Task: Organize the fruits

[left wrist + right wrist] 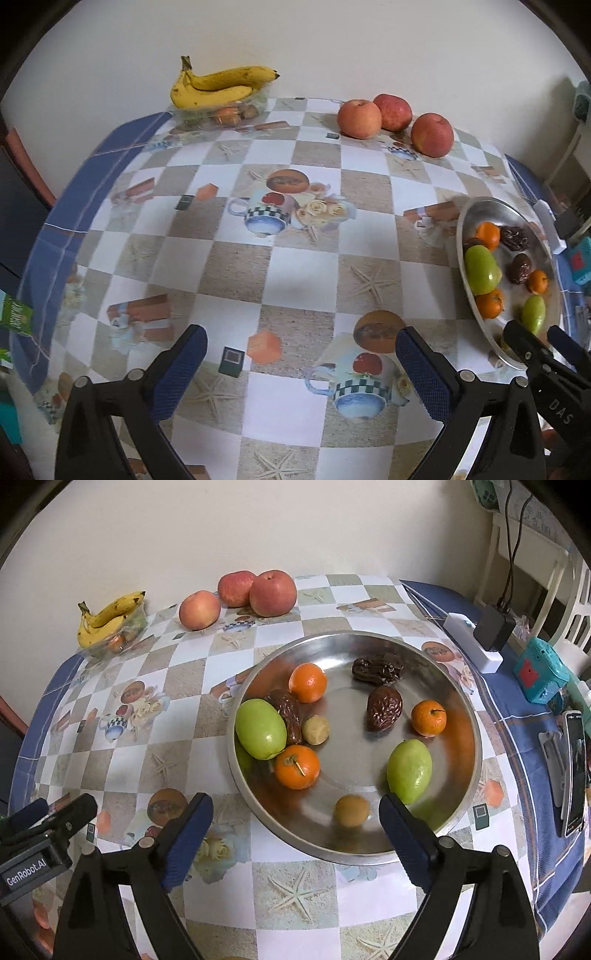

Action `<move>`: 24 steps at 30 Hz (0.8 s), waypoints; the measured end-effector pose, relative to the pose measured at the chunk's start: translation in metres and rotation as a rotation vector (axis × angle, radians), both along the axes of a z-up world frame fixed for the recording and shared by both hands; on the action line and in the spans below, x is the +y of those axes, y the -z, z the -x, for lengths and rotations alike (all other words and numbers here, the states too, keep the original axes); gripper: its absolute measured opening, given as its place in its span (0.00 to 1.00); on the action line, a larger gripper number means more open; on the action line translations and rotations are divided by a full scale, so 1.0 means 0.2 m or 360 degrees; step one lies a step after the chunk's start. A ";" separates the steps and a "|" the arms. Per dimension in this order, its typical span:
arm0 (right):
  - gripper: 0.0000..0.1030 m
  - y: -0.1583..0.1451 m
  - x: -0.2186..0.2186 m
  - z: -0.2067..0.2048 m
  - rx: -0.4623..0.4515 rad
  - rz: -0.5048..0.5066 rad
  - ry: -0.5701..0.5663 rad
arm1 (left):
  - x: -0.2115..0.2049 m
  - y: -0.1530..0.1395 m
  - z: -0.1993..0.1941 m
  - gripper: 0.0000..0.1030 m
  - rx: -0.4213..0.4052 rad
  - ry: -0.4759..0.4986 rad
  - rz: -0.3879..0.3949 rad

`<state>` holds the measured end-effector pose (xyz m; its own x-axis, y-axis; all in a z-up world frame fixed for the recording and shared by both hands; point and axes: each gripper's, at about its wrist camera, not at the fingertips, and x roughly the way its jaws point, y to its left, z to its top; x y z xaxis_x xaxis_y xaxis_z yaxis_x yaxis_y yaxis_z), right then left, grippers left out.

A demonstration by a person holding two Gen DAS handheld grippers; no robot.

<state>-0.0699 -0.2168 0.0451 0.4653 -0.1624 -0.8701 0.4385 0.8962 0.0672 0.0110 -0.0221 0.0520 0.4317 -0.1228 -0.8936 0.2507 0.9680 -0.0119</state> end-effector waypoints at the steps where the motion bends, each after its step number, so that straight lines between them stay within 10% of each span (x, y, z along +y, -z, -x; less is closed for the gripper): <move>1: 0.89 0.00 0.00 0.00 0.0000 -0.0002 0.0003 | 0.00 0.00 0.00 1.00 -0.0001 -0.0001 -0.0005; 24: 0.89 0.02 -0.02 -0.01 0.0035 0.0022 0.0004 | -0.04 0.03 0.01 1.00 0.0001 -0.0003 -0.0222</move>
<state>-0.0689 -0.2205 0.0411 0.4456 -0.1759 -0.8778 0.4422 0.8958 0.0450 0.0090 -0.0307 0.0458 0.4314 0.0032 -0.9022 0.2491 0.9607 0.1225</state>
